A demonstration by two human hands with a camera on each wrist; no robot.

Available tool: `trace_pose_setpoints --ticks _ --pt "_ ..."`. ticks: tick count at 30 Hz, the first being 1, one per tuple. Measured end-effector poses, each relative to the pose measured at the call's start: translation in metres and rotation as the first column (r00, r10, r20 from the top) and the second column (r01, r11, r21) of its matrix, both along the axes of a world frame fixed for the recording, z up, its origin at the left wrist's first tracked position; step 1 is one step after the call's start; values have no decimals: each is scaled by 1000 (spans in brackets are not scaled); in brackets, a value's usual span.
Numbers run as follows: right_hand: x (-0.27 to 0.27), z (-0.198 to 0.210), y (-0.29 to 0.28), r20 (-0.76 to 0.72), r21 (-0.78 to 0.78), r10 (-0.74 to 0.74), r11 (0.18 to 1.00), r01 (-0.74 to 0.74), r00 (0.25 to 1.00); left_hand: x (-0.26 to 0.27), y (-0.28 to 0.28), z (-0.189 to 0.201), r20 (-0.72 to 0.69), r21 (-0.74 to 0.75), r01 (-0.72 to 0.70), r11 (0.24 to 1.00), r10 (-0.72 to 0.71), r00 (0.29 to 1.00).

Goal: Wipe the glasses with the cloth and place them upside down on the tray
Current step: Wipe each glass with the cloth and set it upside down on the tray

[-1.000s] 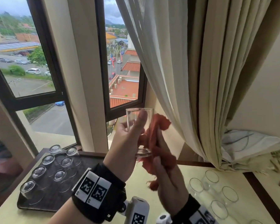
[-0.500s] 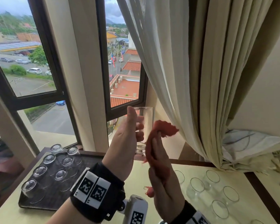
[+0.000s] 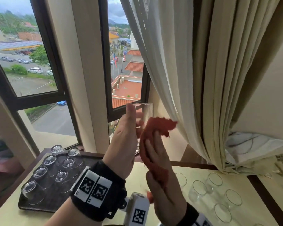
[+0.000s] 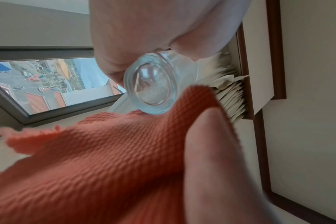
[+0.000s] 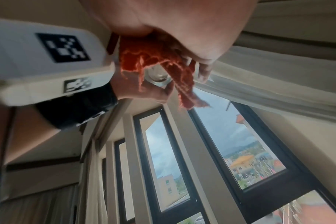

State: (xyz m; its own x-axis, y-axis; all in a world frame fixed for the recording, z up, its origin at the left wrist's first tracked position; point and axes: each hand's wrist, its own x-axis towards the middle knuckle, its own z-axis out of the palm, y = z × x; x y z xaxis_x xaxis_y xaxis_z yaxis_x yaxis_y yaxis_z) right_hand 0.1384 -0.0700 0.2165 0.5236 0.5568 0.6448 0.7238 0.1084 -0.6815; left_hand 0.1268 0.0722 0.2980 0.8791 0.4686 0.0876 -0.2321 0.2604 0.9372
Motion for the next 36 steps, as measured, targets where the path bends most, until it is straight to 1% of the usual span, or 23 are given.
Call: trace_pose_setpoints --ticks 2,3,4,5,6,7,8,10,11,14,16,18,21,22,24,26,28,29,30,32,34,35,36 --pt "0 -3 1 -195 20 -16 1000 20 981 -1 0 0 -11 21 -30 999 31 999" --pt "-1 3 4 -347 55 -12 998 33 938 -1 -3 -1 -22 30 -28 999 29 999" --pt "1 10 6 -491 88 -9 994 60 871 -1 -6 -3 -32 21 -3 1000 4 999" --pt "7 16 9 -585 106 -24 989 106 810 -1 -11 -5 -34 -2 25 1000 -25 999" --pt "12 24 11 -627 113 -46 982 149 778 -1 -14 -7 -27 -25 44 999 -45 999" --pt "16 32 12 -611 111 -67 979 169 789 -1 -18 -7 -17 -56 51 997 -52 999" --pt "18 39 13 -553 120 -70 979 162 831 -2 -20 -7 -4 -109 48 993 -49 999" --pt "16 48 13 -372 146 -26 985 86 928 -1 -19 -5 27 -206 44 977 -39 999" --pt "12 48 12 -275 121 -17 991 52 961 -1 -17 -5 31 -216 34 976 -28 999" --pt "0 34 7 -28 -6 -15 1000 15 999 -4 -9 1 7 -152 18 988 -17 1000" --pt "-6 18 5 47 -41 -42 998 44 998 -3 -3 2 -16 -77 -22 997 21 1000" --pt "-7 4 3 18 -39 -51 998 52 999 -2 -2 4 -64 -14 -63 998 62 996" --pt "-2 -5 -3 -87 -36 -34 999 31 996 -2 -1 6 -129 -44 -90 995 83 988" --pt "1 -2 -4 -190 -45 -35 999 27 981 -2 0 6 -126 -42 -76 996 70 990" --pt "6 8 -4 -413 -26 -38 999 30 910 -4 -3 5 -118 -38 4 999 -8 993" --pt "16 19 -1 -520 49 -41 996 77 853 -4 -12 1 -128 -48 67 997 -73 989" --pt "22 35 1 -551 104 -41 988 117 834 -2 -22 -4 -141 -73 65 995 -75 987" --pt "22 40 4 -528 119 -35 986 115 849 0 -26 -6 -153 -77 50 996 -62 986" --pt "21 45 5 -462 127 -28 987 97 886 1 -29 -6 -160 -88 30 996 -44 986" --pt "13 50 5 -231 92 -2 996 24 973 2 -28 -7 -147 -141 -8 990 -13 989" --pt "6 40 -1 -10 -19 17 1000 -17 1000 2 -21 -5 -127 -203 -2 979 -24 992" --pt "5 31 -4 26 -60 16 998 -14 1000 2 -17 -4 -138 -220 -12 975 -19 990" --pt "5 23 -6 13 -72 13 997 -12 1000 2 -13 -5 -156 -216 -24 976 -11 988"
